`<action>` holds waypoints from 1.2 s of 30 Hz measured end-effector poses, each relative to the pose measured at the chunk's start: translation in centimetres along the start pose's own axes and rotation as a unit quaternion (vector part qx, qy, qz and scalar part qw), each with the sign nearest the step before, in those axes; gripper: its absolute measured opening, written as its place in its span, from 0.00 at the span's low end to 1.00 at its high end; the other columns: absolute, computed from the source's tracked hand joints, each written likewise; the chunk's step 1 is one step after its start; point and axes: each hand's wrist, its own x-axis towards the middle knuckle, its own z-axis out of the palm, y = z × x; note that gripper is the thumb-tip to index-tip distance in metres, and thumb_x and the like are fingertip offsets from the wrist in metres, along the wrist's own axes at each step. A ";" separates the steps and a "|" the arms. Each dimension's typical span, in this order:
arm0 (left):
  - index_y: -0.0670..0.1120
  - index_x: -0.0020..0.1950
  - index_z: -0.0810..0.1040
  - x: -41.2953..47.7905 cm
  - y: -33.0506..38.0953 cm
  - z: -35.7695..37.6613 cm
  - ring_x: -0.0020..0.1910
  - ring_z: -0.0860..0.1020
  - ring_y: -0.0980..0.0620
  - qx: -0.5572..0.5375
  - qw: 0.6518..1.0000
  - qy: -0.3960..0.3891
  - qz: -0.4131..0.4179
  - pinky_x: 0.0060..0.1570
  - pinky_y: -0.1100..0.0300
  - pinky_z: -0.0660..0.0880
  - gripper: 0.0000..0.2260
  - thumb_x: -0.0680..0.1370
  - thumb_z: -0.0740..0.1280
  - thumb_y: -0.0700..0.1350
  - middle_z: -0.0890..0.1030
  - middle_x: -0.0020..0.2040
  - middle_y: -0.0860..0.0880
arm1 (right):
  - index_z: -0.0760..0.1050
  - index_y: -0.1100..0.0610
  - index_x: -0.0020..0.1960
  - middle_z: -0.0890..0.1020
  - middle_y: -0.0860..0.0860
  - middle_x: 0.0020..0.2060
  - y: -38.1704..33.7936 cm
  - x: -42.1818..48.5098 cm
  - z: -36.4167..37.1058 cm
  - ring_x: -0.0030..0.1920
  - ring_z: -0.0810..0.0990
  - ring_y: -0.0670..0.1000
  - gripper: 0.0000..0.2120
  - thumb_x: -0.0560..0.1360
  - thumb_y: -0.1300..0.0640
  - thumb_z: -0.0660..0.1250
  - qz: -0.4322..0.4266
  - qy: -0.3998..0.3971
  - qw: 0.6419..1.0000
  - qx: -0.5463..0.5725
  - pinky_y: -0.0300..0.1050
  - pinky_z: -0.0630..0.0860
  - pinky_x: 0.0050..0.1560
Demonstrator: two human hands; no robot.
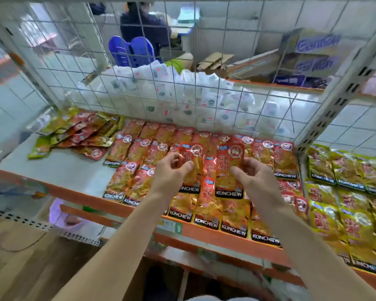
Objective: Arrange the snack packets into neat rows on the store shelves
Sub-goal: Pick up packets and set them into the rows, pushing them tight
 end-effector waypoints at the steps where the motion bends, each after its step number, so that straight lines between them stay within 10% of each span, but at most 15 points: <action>1: 0.53 0.52 0.79 1.2 0.0 0.0 0.53 0.82 0.47 0.008 1.000 -0.008 0.005 0.57 0.49 0.79 0.06 0.77 0.73 0.47 0.83 0.51 0.48 | 0.79 0.52 0.51 0.85 0.48 0.44 0.1 0.6 0.4 0.48 0.83 0.48 0.04 0.77 0.59 0.71 -0.004 0.015 1.000 -0.009 0.35 0.79 0.47; 7: 0.46 0.48 0.79 7.2 -0.3 0.0 0.40 0.78 0.54 0.091 0.992 -0.055 0.067 0.39 0.66 0.72 0.05 0.76 0.73 0.45 0.81 0.41 0.53 | 0.76 0.56 0.65 0.81 0.43 0.43 0.6 3.9 2.9 0.42 0.79 0.37 0.18 0.76 0.59 0.72 -0.009 0.108 0.987 -0.116 0.25 0.73 0.40; 22: 0.45 0.44 0.79 14.1 0.9 1.2 0.42 0.79 0.52 0.244 0.963 -0.081 0.080 0.45 0.60 0.72 0.09 0.75 0.76 0.49 0.81 0.39 0.52 | 0.68 0.61 0.73 0.83 0.57 0.47 1.2 9.9 6.4 0.48 0.81 0.56 0.29 0.75 0.58 0.73 -0.041 0.152 0.939 -0.307 0.48 0.77 0.55; 29: 0.45 0.52 0.81 14.6 -0.9 0.8 0.58 0.76 0.45 0.447 0.879 -0.004 0.167 0.50 0.51 0.75 0.25 0.75 0.66 0.67 0.80 0.55 0.45 | 0.67 0.60 0.75 0.78 0.58 0.62 1.9 10.8 6.8 0.66 0.74 0.58 0.28 0.78 0.56 0.70 -0.097 0.113 0.906 -0.395 0.51 0.72 0.68; 36: 0.47 0.65 0.78 13.6 -2.1 -0.8 0.65 0.75 0.43 0.455 0.830 -0.062 0.317 0.61 0.46 0.72 0.25 0.77 0.61 0.63 0.77 0.65 0.44 | 0.76 0.55 0.68 0.74 0.57 0.64 2.4 9.4 6.3 0.67 0.68 0.58 0.22 0.77 0.47 0.70 -0.111 0.113 0.869 -0.468 0.57 0.72 0.65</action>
